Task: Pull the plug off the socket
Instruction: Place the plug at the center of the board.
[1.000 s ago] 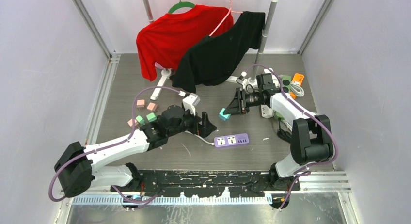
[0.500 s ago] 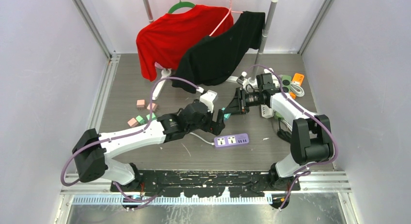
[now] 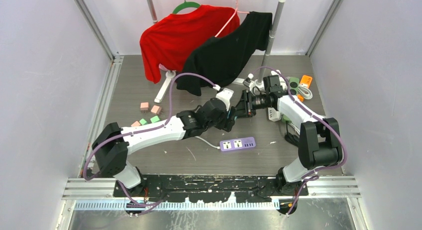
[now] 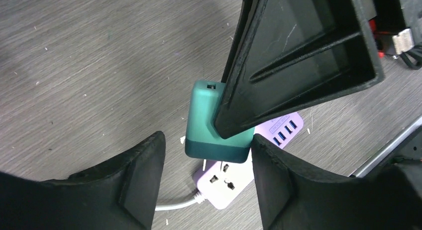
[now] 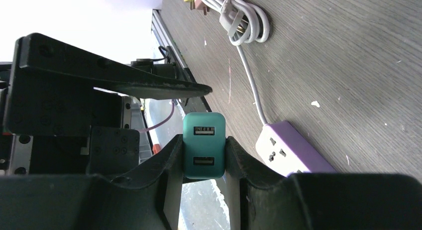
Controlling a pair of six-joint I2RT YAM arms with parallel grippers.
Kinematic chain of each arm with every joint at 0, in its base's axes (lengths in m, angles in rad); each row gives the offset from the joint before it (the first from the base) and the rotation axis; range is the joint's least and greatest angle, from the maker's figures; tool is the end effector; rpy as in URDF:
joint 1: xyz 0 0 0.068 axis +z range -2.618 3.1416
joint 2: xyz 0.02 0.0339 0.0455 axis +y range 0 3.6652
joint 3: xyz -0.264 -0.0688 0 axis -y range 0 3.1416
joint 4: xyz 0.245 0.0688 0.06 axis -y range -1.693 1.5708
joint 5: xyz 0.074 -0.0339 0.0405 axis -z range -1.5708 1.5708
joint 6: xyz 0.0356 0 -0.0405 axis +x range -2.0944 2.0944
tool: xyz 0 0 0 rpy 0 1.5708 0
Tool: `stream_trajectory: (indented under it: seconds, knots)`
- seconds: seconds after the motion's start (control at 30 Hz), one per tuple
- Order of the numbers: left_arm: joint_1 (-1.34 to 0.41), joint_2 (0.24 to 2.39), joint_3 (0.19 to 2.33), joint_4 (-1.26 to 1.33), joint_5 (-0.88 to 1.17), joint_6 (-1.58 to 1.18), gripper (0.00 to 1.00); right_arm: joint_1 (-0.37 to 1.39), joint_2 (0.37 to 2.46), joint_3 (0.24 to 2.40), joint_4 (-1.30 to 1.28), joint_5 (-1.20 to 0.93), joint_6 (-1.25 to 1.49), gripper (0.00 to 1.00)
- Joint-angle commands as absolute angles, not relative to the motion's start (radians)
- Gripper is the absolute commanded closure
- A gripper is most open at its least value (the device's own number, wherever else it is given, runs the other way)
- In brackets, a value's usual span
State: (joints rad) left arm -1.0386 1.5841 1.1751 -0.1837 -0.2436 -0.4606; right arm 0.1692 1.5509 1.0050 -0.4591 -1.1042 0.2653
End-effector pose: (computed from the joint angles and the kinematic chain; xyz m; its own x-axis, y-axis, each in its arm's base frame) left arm 0.1912 -0.3077 0.2745 -0.5805 0.1357 -0.8029 0.5322 0.8095 -0.2480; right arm 0.2939 0.0825 0.2255 -0.9466 -0.0421 -0.3197 -0.3104 0.3874 0.8681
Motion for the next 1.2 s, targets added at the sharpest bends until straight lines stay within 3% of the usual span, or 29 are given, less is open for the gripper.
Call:
stream_trajectory:
  seconds: [0.0, 0.1, 0.3, 0.4, 0.43, 0.63, 0.67, 0.7, 1.07, 1.17]
  knots:
    - [-1.039, 1.599, 1.232, -0.156, -0.269, -0.443, 0.38, 0.169, 1.526, 1.025, -0.436, -1.132, 0.274, 0.96]
    - [-1.039, 1.608, 1.243, -0.155, -0.272, -0.442, 0.45, 0.168, 1.528, 1.026, -0.436, -1.133, 0.274, 0.96]
    - [-1.037, 1.610, 1.240, -0.151, -0.275, -0.439, 0.75, 0.168, 1.529, 1.024, -0.436, -1.135, 0.275, 0.94]
    - [-1.038, 1.605, 1.232, -0.152, -0.278, -0.438, 0.95, 0.168, 1.528, 1.026, -0.438, -1.134, 0.272, 0.86]
    - [-1.038, 1.601, 1.226, -0.151, -0.282, -0.437, 0.99, 0.167, 1.528, 1.027, -0.440, -1.133, 0.269, 0.79]
    - [-1.037, 1.560, 1.158, -0.136, -0.334, -0.455, 1.00, 0.167, 1.520, 1.050, -0.493, -1.116, 0.198, 0.41]
    - [-1.038, 1.550, 1.140, -0.134, -0.347, -0.461, 1.00, 0.168, 1.518, 1.051, -0.496, -1.112, 0.189, 0.11]
    - [-1.037, 1.538, 1.120, -0.131, -0.366, -0.471, 1.00, 0.168, 1.516, 1.051, -0.496, -1.108, 0.182, 0.01]
    - [-0.967, 1.326, 0.833, -0.183, -0.589, -0.617, 1.00, 0.167, 1.517, 1.052, -0.494, -1.061, 0.179, 0.01]
    - [-0.869, 1.232, 0.741, -0.198, -0.587, -0.672, 1.00, 0.167, 1.519, 1.052, -0.493, -1.054, 0.178, 0.00]
